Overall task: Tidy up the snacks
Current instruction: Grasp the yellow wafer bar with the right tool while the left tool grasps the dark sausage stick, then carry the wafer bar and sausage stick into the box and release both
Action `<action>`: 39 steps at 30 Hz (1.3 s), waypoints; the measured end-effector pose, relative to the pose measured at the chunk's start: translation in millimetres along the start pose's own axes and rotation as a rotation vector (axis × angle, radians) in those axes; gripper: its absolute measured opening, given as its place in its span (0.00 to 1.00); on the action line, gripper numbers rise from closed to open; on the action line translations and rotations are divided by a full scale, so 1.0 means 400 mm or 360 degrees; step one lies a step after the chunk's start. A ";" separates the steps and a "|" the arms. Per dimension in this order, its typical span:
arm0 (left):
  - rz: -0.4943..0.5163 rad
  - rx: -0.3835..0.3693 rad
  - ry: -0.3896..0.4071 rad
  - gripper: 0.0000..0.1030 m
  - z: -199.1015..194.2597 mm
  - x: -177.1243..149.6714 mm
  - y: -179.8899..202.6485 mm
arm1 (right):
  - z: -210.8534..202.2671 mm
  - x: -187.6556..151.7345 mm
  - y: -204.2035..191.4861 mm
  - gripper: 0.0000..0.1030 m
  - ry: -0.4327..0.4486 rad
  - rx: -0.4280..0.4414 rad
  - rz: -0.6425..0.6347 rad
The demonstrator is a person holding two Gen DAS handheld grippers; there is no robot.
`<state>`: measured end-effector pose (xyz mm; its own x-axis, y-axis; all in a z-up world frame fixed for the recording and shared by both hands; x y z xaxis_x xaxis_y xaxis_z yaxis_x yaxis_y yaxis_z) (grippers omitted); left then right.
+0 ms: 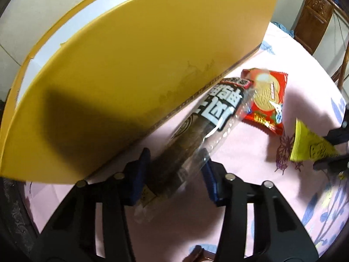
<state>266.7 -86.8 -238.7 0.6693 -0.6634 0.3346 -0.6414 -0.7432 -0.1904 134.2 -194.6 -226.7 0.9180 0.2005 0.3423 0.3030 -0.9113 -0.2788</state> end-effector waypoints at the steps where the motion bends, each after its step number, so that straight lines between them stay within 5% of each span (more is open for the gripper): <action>1: -0.0018 0.0034 0.0011 0.42 -0.004 -0.008 0.006 | -0.006 0.002 0.002 0.20 0.0009 -0.0002 0.0006; 6: -0.0202 0.0076 0.0033 0.37 -0.027 -0.047 0.010 | -0.012 0.037 -0.013 0.20 0.0045 -0.0025 0.0037; 16: -0.0686 -0.0091 0.0088 0.26 -0.129 -0.190 0.050 | -0.033 0.066 -0.015 0.20 0.0097 -0.0004 0.0082; 22: -0.0695 -0.0071 0.0046 0.24 -0.147 -0.232 0.065 | -0.014 0.067 -0.047 0.20 0.0097 0.0016 0.0074; 30: -0.0601 -0.0059 -0.0030 0.24 -0.079 -0.161 0.075 | -0.025 0.065 -0.055 0.20 0.0108 0.0018 0.0090; 39: -0.0688 -0.0105 0.0093 0.21 -0.133 -0.147 0.071 | -0.061 0.073 -0.068 0.20 0.0169 0.0004 0.0092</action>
<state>189.2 -64.2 -214.8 0.8601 -0.2854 0.4228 -0.3312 -0.9428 0.0373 146.6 -172.7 -187.4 0.9017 0.1087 0.4185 0.2513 -0.9194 -0.3027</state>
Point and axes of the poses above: each gripper's, at about its wrist camera, not at the fingertips, and z roughly the way its jaws point, y to its right, x to its top, the point moved 7 cm from there along z, roughly the way its jaws point, and after that the axes turned 6 degrees about z, right-handed, at the moved point
